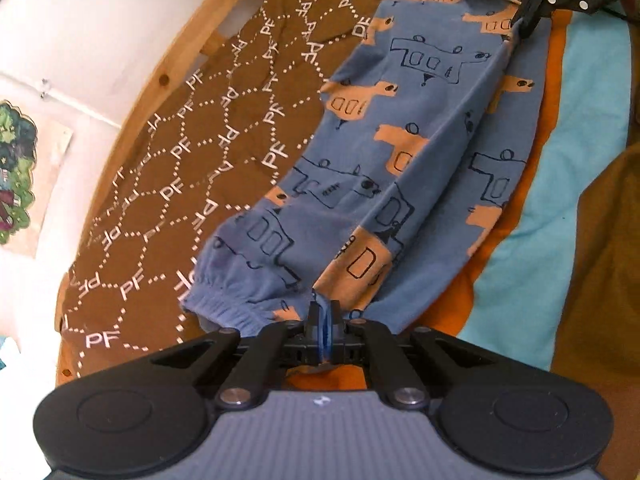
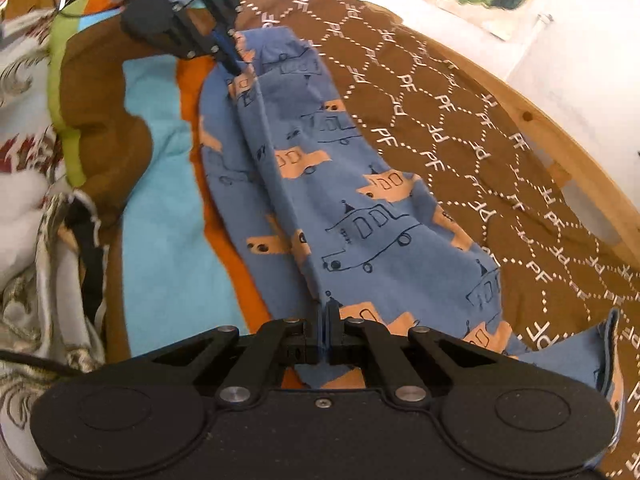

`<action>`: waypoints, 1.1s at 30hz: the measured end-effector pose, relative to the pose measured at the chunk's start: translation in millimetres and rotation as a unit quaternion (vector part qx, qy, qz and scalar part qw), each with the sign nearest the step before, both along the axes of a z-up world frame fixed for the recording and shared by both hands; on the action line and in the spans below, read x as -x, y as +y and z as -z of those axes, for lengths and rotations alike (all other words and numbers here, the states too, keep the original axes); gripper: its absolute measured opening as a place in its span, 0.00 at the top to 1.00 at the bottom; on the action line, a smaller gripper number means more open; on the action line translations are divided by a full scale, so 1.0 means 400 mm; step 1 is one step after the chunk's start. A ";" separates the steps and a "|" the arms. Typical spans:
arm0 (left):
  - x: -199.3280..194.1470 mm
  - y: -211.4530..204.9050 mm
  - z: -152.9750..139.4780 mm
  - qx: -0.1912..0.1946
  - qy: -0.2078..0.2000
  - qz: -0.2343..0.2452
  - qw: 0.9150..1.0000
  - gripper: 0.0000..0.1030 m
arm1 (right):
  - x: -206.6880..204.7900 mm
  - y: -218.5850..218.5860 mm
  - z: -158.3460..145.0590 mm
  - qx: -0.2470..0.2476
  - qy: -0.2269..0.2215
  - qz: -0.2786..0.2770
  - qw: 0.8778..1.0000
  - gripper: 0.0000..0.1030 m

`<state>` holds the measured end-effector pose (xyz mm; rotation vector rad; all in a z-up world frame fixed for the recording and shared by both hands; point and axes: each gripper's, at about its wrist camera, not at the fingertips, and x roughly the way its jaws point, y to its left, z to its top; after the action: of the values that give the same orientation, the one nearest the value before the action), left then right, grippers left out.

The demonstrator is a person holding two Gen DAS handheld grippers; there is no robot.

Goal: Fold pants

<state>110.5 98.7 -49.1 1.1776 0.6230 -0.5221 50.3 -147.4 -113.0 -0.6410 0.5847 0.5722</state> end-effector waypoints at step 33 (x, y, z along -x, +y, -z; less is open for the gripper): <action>-0.083 -0.477 0.053 0.443 0.342 -0.120 0.820 0.44 | -0.186 -0.439 -0.176 -0.299 0.098 0.363 0.877 0.53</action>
<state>143.9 -92.2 -70.2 -0.0170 0.9706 -0.8977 124.7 -322.9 -42.7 0.2445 0.7375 0.0782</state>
